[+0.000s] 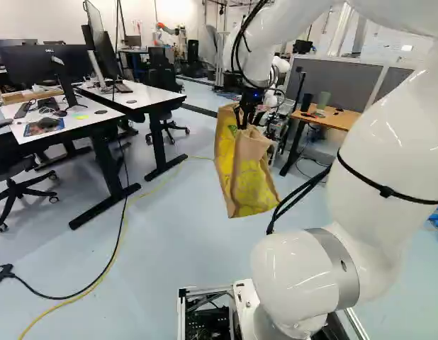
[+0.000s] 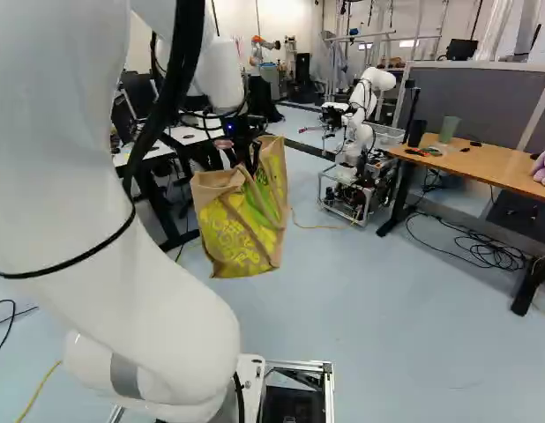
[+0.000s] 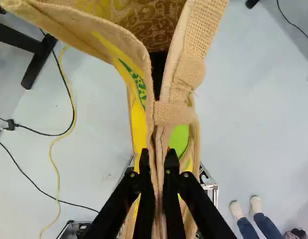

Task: Pick up the bag on the ground and place it on the table

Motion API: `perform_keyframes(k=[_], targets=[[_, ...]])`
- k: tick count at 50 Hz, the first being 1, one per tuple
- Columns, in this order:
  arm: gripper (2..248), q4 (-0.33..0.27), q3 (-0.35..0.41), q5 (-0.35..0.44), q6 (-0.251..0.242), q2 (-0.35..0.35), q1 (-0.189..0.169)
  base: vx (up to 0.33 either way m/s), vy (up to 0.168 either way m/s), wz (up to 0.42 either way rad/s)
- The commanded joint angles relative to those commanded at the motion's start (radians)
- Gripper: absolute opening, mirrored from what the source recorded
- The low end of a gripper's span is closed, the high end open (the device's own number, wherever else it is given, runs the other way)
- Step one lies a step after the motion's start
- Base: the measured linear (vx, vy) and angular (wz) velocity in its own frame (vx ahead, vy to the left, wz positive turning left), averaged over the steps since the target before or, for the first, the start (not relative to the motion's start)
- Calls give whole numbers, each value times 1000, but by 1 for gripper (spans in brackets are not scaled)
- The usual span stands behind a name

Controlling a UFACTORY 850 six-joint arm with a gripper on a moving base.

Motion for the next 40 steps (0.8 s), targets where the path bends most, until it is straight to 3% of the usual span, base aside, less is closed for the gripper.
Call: perform_keyframes(k=[40], targets=[[22,0,-52,-105,0,76,-13,0,0,0]])
